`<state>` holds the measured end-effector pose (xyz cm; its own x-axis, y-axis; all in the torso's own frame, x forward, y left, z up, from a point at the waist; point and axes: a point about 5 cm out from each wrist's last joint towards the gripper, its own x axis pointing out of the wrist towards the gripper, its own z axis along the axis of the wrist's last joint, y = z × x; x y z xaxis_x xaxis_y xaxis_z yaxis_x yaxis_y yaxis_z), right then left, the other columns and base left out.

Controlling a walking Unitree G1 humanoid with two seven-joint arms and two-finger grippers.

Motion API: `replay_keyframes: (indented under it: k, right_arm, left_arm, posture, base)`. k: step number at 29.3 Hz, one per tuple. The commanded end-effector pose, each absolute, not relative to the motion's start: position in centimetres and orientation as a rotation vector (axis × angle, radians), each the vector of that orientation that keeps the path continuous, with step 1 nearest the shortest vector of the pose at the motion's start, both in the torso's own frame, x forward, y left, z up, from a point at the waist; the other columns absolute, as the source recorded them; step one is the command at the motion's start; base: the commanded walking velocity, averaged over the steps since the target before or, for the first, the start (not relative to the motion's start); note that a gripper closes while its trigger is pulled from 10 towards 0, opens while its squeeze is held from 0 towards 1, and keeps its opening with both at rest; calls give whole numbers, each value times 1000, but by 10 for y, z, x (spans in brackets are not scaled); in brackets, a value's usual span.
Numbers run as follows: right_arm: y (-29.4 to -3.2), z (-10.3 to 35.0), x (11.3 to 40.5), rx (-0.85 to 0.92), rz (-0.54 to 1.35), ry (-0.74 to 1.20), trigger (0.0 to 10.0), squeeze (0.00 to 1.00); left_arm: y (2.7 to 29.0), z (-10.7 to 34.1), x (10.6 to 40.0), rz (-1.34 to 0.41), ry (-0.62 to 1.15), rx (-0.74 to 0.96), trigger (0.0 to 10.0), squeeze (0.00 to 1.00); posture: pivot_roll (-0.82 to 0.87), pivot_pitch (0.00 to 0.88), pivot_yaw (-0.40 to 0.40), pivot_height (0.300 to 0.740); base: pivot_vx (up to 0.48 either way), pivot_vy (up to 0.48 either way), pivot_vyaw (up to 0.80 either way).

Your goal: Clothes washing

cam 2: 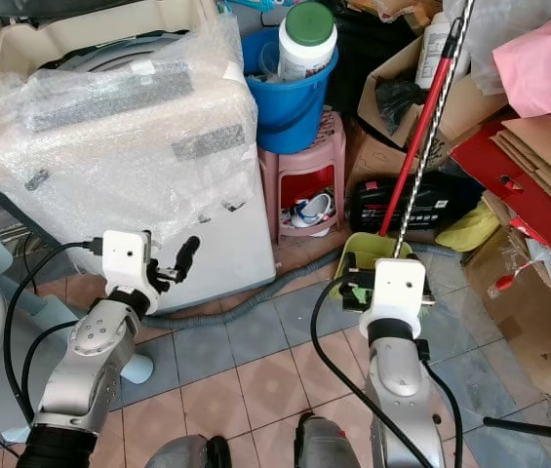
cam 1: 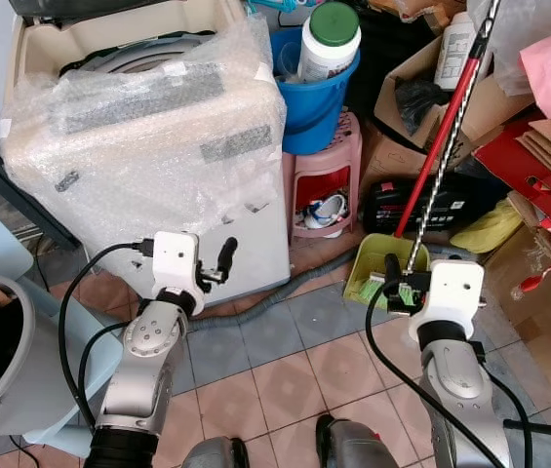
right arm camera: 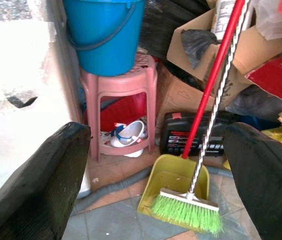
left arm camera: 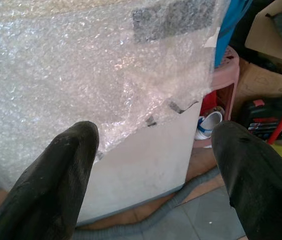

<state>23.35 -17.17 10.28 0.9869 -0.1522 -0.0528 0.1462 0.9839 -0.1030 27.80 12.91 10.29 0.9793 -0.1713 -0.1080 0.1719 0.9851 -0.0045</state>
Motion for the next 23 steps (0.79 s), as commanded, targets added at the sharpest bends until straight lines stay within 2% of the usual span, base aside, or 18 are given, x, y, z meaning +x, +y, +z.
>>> replay_keyframes:
  k: [1, 6, 23]
  right_arm:
    - [-168, 106, 231, -90, -140, 49, 10000, 0]
    - [-170, 107, 232, -96, -148, 44, 10000, 0]
    - [-163, 111, 239, -80, -89, 24, 10000, 0]
  left_arm:
    - [135, 97, 274, -163, 138, 16, 10000, 0]
    - [131, 99, 278, -196, 122, 11, 10000, 0]
    - [133, 104, 283, -134, 123, 3, 10000, 0]
  posture:
    - [-128, 157, 119, 740]
    - [-128, 164, 121, 740]
    - [-113, 167, 116, 740]
  base:
    - [0, 0, 800]
    - [0, 0, 800]
    - [0, 0, 800]
